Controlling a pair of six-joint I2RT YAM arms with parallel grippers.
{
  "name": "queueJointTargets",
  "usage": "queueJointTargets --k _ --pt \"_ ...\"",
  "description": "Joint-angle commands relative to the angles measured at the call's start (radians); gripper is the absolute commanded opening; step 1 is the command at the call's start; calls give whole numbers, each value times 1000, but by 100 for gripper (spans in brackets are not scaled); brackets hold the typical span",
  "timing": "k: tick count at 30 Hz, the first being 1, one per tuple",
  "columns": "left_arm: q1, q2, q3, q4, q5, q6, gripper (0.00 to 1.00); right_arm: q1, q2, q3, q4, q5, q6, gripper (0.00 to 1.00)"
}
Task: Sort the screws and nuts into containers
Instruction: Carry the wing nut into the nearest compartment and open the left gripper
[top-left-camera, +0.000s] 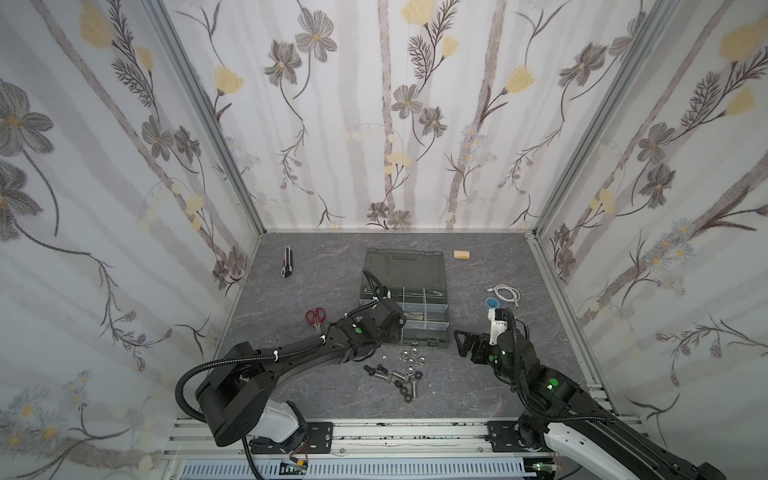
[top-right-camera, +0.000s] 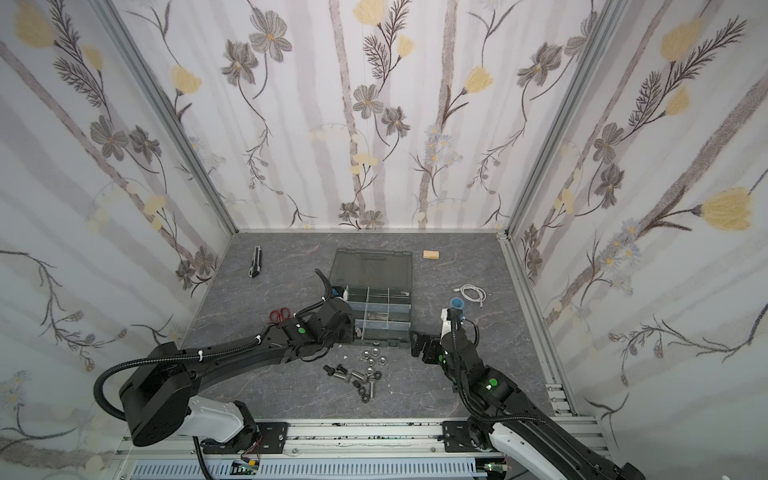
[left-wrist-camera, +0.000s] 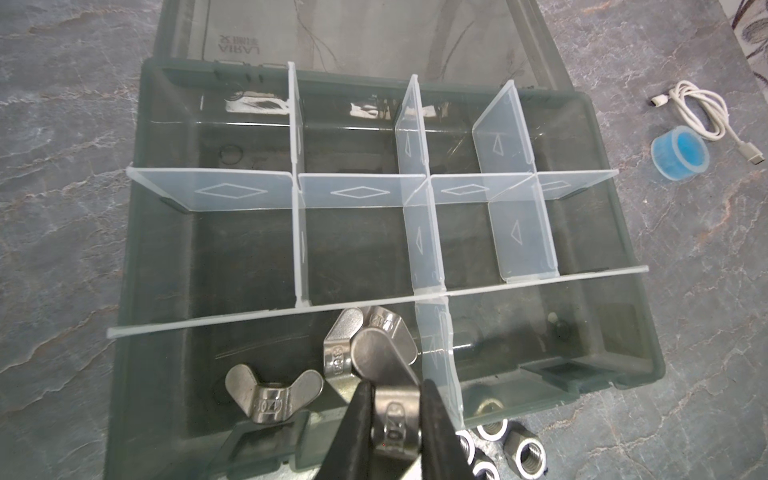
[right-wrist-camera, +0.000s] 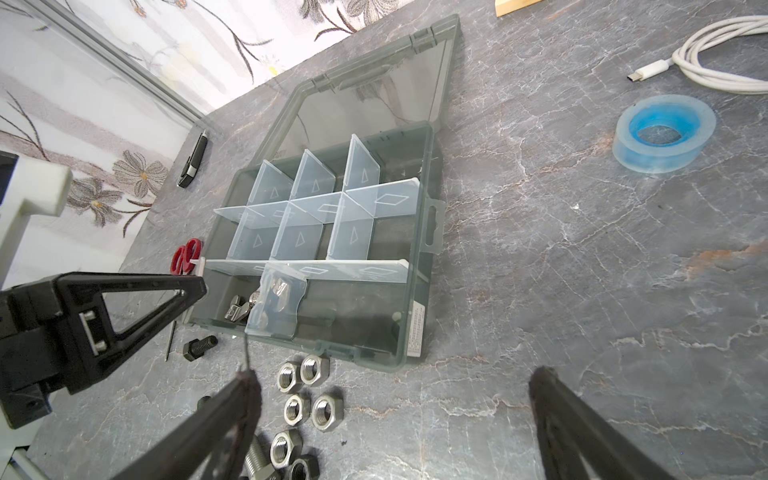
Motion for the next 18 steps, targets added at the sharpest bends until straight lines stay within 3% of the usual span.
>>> queueJointTargets --k 1,5,18 --pt "6 18 11 28 -4 8 26 1 -3 10 -8 19 15 100" --pt "6 20 8 32 -3 -1 42 0 0 11 -10 22 15 100" --pt "12 -42 -37 43 -37 -22 50 0 24 18 -7 18 14 100"
